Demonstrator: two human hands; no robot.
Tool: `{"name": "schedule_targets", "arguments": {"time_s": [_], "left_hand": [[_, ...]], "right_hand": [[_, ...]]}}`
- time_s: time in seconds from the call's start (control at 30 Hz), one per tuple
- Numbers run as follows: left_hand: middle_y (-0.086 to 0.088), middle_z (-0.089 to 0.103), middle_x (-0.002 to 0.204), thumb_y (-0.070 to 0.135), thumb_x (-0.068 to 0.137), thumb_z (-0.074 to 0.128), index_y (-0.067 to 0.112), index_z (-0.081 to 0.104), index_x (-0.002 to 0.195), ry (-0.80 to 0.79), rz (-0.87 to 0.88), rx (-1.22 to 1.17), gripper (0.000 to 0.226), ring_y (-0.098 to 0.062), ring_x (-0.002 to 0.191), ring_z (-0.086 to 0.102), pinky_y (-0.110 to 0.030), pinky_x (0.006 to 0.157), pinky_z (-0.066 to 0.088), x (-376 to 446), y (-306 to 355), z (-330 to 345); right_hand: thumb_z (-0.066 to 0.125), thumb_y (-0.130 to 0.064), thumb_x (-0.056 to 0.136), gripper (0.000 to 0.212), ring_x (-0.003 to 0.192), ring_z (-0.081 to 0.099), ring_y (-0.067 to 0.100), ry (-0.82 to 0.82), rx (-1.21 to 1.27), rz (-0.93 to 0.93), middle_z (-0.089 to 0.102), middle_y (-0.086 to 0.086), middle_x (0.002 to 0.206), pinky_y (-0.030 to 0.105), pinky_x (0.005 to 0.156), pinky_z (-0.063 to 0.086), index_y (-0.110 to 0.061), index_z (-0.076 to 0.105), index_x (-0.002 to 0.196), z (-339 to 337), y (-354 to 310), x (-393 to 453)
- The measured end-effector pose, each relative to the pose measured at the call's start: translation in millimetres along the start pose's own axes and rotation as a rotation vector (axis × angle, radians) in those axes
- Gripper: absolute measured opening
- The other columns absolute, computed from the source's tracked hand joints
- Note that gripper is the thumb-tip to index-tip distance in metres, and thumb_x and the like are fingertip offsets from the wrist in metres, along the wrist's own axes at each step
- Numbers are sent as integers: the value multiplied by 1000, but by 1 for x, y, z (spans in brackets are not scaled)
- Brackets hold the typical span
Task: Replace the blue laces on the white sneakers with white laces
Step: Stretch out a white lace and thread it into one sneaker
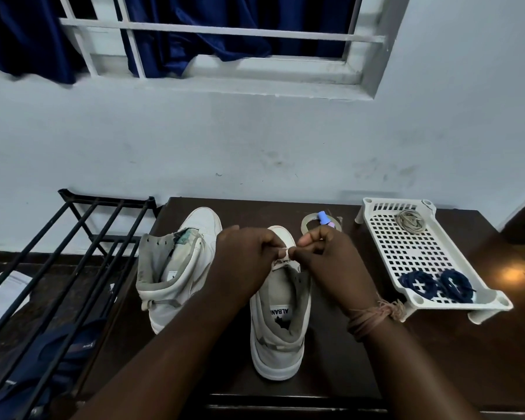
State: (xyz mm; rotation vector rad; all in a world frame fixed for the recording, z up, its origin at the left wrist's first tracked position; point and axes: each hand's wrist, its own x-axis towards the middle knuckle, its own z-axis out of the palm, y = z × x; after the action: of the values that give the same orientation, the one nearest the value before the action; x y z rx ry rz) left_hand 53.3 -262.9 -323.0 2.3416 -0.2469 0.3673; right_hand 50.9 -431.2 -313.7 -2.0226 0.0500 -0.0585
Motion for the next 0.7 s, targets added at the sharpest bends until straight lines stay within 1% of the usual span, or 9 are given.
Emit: {"name": "schedule_targets", "arguments": {"time_s": [0.07,0.17,0.23,0.3,0.37,0.43,0.5,0.57,0.7], "left_hand": [[15,70,72,35,80,66,28,73,78,51,-71,40,10,-2,75,63,-40,87,47,0,5,2],[13,69,83,33,87,63,30,70,88,-8,-133,185,8,-5,90,63,-38,90,33,-4,9,10],[12,71,87,36,88,60,32,72,91,-65,-130,297,14,-8,95,65,-37,87,28,-8,8,15],[10,73,91,40,89,57,31,74,92,-93,-101,403,19,-12,96,67,-38,86,29,-10,6,19],[8,73,94,44,91,56,33,75,94,-110,-65,476,22,-15,98,67,-38,84,28,-10,6,20],[8,73,96,46,91,55,35,75,97,-130,-37,524,24,-17,98,65,-38,80,23,-10,6,21],[7,72,96,46,91,53,34,76,97,-137,-17,562,27,-18,98,64,-38,77,20,-9,6,23],[7,72,98,47,91,50,33,76,99,-155,-20,577,30,-18,98,63,-39,77,23,-9,5,26],[7,72,98,46,92,49,33,77,99,-175,-7,584,32,-18,98,62,-39,77,22,-9,6,29]], "right_hand": [[84,-32,76,24,68,67,14,-62,-78,67,72,2,76,37,73,55,-17,69,86,-4,1,0],[79,-35,80,25,60,60,13,-223,-199,197,72,10,73,41,66,57,-10,74,82,-1,9,-2],[69,-29,86,22,64,61,18,-203,-212,248,71,14,76,44,72,59,-8,76,80,1,18,2],[58,-23,91,20,77,58,19,-255,-238,296,66,11,84,33,74,55,-12,75,90,-2,22,4],[55,-18,92,19,85,58,20,-297,-178,353,62,6,95,31,80,56,-15,72,102,-5,25,6],[60,-19,86,16,85,63,26,-326,-31,433,64,12,97,44,84,59,-12,68,98,-7,30,6],[63,-21,79,19,85,64,29,-318,43,460,65,15,98,51,85,59,-12,67,96,-6,35,7],[63,-22,78,24,84,65,27,-309,70,474,66,14,99,47,81,60,-11,69,98,-5,37,7],[63,-20,83,19,85,66,25,-309,49,465,68,14,102,41,76,62,-11,69,99,-4,38,8]]}}
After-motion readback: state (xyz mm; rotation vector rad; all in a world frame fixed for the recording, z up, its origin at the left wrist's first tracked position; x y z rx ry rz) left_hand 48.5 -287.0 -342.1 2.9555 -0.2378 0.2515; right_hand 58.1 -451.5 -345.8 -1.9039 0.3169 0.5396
